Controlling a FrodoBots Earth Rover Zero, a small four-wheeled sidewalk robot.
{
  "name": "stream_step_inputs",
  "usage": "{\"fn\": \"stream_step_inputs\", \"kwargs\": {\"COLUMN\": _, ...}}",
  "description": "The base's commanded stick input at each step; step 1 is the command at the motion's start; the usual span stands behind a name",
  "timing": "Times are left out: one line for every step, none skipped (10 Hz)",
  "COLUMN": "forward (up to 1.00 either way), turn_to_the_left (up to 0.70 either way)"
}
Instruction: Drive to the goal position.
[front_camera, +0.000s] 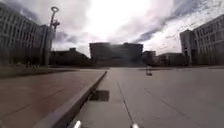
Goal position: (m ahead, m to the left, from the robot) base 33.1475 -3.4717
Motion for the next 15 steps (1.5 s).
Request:
{"fn": "stream_step_inputs", "kwargs": {"forward": 1.0, "turn_to_the_left": 0.0}}
{"fn": "stream_step_inputs", "kwargs": {"forward": 1.0, "turn_to_the_left": 0.0}}
{"fn": "stream_step_inputs", "kwargs": {"forward": 1.0, "turn_to_the_left": 0.0}}
{"fn": "stream_step_inputs", "kwargs": {"forward": 1.0, "turn_to_the_left": 0.0}}
{"fn": "stream_step_inputs", "kwargs": {"forward": 1.0, "turn_to_the_left": 0.0}}
{"fn": "stream_step_inputs", "kwargs": {"forward": 1.0, "turn_to_the_left": 0.0}}
{"fn": "stream_step_inputs", "kwargs": {"forward": 1.0, "turn_to_the_left": 0.0}}
{"fn": "stream_step_inputs", "kwargs": {"forward": 1.0, "turn_to_the_left": 0.0}}
{"fn": "stream_step_inputs", "kwargs": {"forward": 1.0, "turn_to_the_left": 0.0}}
{"fn": "stream_step_inputs", "kwargs": {"forward": 1.0, "turn_to_the_left": 0.0}}
{"fn": "stream_step_inputs", "kwargs": {"forward": 1.0, "turn_to_the_left": 0.0}}
{"fn": "stream_step_inputs", "kwargs": {"forward": 1.0, "turn_to_the_left": 0.0}}
{"fn": "stream_step_inputs", "kwargs": {"forward": 1.0, "turn_to_the_left": 0.0}}
{"fn": "stream_step_inputs", "kwargs": {"forward": 1.0, "turn_to_the_left": 0.0}}
{"fn": "stream_step_inputs", "kwargs": {"forward": 1.0, "turn_to_the_left": 0.0}}
